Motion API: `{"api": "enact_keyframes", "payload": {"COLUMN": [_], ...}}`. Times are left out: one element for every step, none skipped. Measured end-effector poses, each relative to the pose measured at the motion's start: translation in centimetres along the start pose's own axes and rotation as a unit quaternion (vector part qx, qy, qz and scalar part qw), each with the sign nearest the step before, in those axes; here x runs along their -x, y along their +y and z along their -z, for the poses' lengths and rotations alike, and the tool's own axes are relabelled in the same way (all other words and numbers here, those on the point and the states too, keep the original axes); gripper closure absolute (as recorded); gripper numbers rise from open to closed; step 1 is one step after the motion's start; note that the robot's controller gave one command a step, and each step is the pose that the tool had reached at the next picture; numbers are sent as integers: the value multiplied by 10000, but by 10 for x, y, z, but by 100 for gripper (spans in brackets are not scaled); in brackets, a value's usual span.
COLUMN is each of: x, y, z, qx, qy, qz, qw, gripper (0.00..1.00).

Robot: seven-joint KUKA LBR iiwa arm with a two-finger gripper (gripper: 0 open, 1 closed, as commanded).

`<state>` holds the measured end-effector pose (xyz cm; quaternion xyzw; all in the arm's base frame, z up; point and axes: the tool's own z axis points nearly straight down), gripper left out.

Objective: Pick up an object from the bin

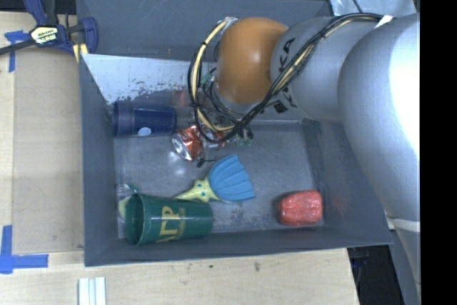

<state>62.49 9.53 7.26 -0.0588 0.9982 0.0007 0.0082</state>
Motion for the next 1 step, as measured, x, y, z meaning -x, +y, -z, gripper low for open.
{"api": "enact_keyframes", "payload": {"x": [-6], "y": [-10], "z": [199], "qx": [1], "qy": [-11], "qz": [-124], "qw": [9999], "gripper": [100]}}
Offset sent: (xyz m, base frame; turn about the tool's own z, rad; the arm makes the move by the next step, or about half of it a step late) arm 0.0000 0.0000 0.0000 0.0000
